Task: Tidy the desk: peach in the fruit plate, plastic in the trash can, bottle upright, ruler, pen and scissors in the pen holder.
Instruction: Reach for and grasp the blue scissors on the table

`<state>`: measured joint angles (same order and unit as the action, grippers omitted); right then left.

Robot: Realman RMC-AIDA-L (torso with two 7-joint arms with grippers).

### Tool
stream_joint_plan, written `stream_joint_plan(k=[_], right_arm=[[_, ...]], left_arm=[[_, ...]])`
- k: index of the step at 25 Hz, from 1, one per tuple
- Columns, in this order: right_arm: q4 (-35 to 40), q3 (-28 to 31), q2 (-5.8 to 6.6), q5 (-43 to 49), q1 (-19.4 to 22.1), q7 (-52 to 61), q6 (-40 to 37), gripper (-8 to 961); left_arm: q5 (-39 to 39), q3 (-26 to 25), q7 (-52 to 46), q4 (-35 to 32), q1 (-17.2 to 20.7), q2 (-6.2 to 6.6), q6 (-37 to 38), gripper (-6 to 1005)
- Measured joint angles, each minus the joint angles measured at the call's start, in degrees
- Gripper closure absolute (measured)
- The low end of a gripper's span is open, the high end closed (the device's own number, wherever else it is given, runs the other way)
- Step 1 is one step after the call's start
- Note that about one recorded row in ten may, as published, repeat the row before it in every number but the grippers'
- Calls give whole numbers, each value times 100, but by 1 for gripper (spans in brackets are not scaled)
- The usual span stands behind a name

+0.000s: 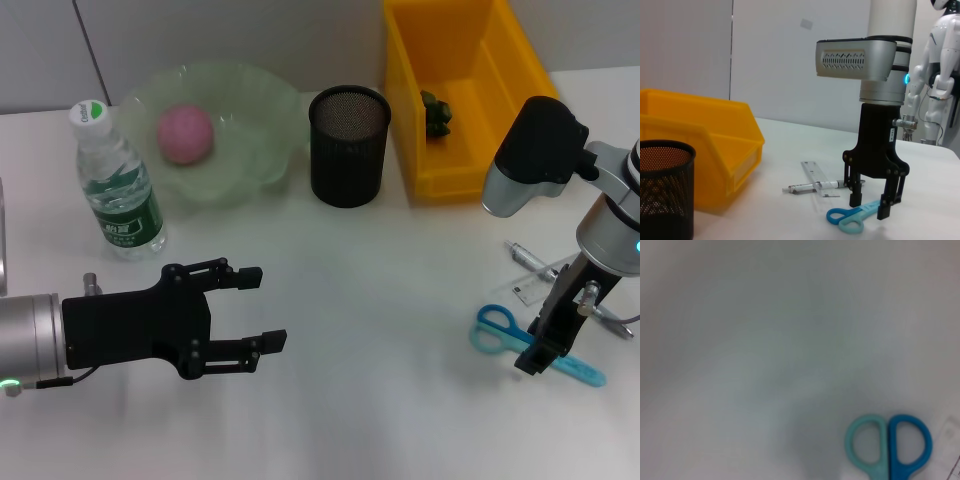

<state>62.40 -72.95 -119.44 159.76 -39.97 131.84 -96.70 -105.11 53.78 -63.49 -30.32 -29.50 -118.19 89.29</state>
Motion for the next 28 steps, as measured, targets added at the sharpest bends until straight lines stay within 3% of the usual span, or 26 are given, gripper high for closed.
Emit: stream_joint_plan(k=[2,28], right_arm=[[0,-4,0,2,1,1,1,479],[28,-437,5,89,-8,158,152,516]], left_arm=[[0,0,-1,0,5,0,0,200],[-1,-17,-18,0,6,0,-7,200]])
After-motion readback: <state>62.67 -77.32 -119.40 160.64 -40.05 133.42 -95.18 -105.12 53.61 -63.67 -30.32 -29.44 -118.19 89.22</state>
